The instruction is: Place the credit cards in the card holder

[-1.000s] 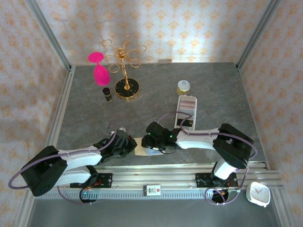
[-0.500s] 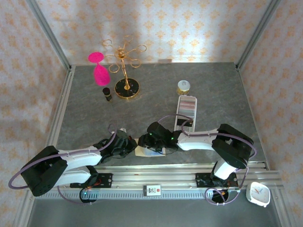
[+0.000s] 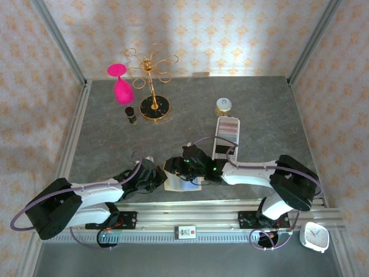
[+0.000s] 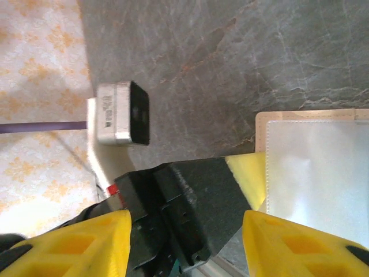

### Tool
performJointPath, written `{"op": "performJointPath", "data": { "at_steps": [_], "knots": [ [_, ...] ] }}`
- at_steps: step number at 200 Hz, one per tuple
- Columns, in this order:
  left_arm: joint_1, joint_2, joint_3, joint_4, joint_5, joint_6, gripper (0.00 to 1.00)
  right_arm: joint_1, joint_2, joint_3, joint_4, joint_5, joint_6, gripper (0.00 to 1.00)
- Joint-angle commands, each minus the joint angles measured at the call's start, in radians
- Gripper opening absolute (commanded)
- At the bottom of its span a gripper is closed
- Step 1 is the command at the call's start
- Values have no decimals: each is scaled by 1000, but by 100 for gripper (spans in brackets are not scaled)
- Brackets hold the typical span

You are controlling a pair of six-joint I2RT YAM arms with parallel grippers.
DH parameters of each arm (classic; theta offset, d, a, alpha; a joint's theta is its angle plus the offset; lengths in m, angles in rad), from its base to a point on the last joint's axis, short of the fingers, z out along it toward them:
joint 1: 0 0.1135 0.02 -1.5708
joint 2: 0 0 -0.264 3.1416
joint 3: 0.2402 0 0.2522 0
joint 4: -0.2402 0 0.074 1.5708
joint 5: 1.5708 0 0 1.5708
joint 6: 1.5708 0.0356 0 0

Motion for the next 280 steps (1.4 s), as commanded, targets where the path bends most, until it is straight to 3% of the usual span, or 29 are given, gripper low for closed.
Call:
{"op": "performJointPath", "data": {
  "at_steps": [1, 34, 67, 103, 133, 173, 184, 206, 225, 257, 280],
  "knots": [
    [-6, -7, -19, -18, 7, -6, 3, 5, -83, -28, -24, 91, -5, 54],
    [-6, -27, -24, -19, 1, -9, 4, -15, -151, 2, -245, 194, -106, 54],
    [-6, -140, 6, -124, -53, 14, 30, -52, -232, 5, -361, 227, -187, 52],
    [-6, -323, 11, -280, -146, -3, 40, -83, -372, 35, -445, 369, -374, 51],
    [-7, -449, 60, -437, -219, 14, 40, -83, -460, 104, -499, 464, -754, 64],
    [-6, -434, 146, -508, -219, 80, 44, -91, -567, 83, -495, 540, -1530, 73],
    [-6, -411, 164, -507, -216, 90, 44, -136, -567, 79, -490, 510, -1676, 79],
    [-7, -373, 186, -469, -202, 108, 45, -333, -517, 113, -582, 285, -1910, 85],
    [-7, -342, 187, -417, -175, 125, 45, -469, -465, 84, -536, 260, -2055, 100],
    [-7, -287, 198, -389, -159, 160, 45, -631, -395, 9, -449, 180, -2360, 100],
    [-6, -259, 192, -348, -124, 169, 45, -721, -361, 3, -440, 69, -2410, 100]
  ]
}}
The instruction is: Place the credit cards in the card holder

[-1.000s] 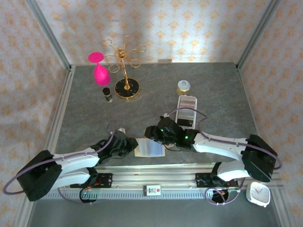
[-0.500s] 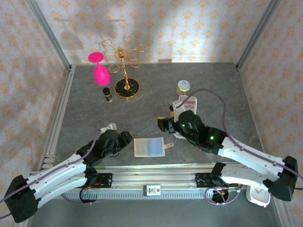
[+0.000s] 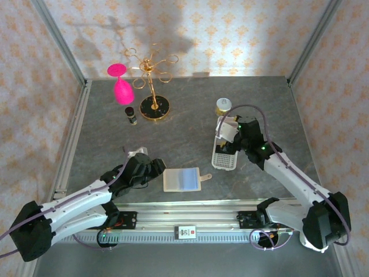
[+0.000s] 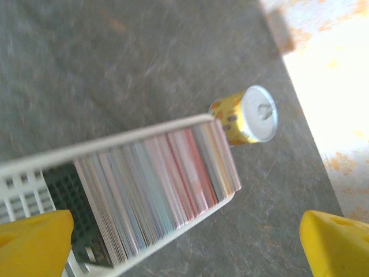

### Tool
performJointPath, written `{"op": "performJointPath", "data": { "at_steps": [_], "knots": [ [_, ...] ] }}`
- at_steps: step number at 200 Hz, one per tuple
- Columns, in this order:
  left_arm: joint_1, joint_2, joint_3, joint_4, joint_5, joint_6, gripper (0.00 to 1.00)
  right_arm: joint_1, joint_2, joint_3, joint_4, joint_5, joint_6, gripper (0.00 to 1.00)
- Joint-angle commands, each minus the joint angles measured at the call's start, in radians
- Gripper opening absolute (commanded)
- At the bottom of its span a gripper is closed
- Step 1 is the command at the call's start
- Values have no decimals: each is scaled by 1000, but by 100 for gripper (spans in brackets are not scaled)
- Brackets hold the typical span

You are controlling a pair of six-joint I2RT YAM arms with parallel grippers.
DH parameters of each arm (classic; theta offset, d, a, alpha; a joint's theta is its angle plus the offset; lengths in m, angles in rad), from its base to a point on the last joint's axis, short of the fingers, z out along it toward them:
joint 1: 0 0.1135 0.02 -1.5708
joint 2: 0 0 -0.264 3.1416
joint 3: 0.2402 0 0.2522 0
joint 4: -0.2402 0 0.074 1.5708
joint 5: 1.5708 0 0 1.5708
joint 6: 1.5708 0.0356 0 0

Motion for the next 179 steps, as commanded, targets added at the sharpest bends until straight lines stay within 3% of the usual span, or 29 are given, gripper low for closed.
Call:
{"op": "performJointPath", "data": {
  "at_steps": [1, 57, 179],
  "knots": [
    [-4, 23, 24, 64, 40, 38, 45, -71, 23, -12, 39, -143, -204, 100],
    [-4, 55, 9, 77, 47, 25, 44, -81, 48, -124, 168, -199, -293, 100],
    [-5, 127, 9, 93, 64, 18, 43, -82, 238, -114, 287, -218, -352, 97]
  ]
}}
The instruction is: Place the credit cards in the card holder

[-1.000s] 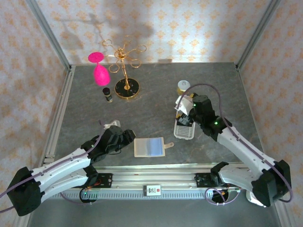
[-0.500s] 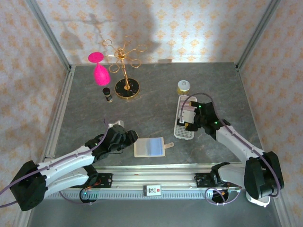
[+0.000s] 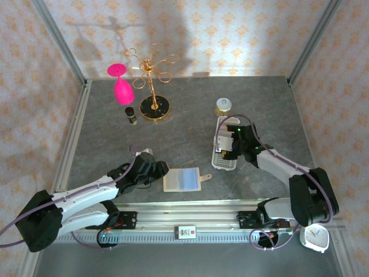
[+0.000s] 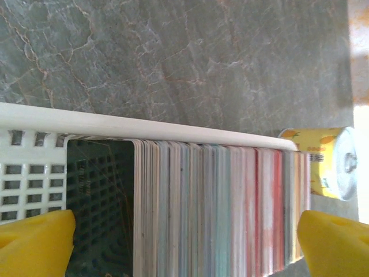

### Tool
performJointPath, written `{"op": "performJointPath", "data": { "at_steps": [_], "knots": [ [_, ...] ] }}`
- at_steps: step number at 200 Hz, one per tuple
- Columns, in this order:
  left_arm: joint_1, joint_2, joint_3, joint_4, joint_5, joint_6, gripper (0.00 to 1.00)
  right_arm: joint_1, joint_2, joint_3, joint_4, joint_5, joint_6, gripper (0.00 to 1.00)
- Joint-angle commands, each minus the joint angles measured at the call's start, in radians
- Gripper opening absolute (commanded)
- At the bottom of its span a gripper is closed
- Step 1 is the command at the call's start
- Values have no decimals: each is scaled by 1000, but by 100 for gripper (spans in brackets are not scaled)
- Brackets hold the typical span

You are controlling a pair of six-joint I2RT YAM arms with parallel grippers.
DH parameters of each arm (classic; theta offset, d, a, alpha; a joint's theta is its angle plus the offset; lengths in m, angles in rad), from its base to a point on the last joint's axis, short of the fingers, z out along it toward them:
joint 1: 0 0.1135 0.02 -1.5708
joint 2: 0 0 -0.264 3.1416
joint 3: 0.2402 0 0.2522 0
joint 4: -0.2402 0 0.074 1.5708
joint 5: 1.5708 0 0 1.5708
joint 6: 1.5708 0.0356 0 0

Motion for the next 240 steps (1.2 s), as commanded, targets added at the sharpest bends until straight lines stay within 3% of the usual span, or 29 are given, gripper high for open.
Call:
{"op": "performJointPath", "data": {
  "at_steps": [1, 46, 126, 169, 240],
  "knots": [
    [-5, 5, 8, 28, 6, 8, 43, -2, 29, 30, 19, -9, -22, 97],
    [-4, 29, -1, 52, 13, -2, 42, 0, 52, 41, 7, -5, -39, 88],
    [-4, 37, -13, 76, 16, -12, 39, 0, 37, 50, -41, -8, -56, 51],
    [-4, 47, -12, 86, 22, -12, 37, 0, 18, 51, -51, -5, -43, 47],
    [-5, 74, -8, 100, 36, -10, 34, 0, 3, 46, -65, -7, -48, 29]
  ]
}}
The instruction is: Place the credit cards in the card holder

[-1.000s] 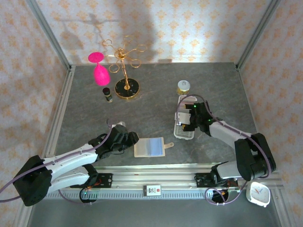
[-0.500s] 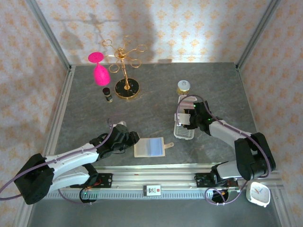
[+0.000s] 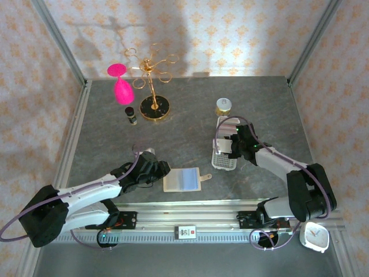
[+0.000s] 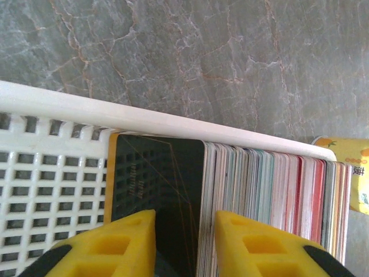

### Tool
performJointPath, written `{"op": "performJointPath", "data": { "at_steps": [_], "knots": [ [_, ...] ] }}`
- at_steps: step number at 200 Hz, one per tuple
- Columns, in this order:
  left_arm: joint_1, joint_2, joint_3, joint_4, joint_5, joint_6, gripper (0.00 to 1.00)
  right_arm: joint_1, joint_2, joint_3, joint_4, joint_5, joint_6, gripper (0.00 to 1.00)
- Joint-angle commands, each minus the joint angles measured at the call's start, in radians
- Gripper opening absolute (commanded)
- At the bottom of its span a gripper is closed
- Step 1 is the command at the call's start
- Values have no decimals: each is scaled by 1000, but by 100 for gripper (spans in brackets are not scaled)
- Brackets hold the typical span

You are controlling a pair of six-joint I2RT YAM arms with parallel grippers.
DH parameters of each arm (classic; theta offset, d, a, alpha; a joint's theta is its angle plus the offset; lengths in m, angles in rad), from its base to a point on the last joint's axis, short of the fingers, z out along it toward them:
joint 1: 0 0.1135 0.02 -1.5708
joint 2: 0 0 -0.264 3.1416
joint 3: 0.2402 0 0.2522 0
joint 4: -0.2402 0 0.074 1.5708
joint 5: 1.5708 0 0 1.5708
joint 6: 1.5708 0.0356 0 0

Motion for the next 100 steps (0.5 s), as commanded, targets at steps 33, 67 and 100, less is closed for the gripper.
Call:
{"op": "performJointPath", "data": {
  "at_steps": [33, 67, 100],
  "knots": [
    [-5, 23, -6, 31, 18, 1, 33, 0, -39, 17, 0, 13, 0, 19],
    [-5, 30, -6, 37, 24, 2, 31, -1, -57, 15, -5, 24, 0, 12],
    [-5, 28, -7, 35, 24, 1, 30, -1, -77, 15, -11, 28, -2, 8]
  ]
}}
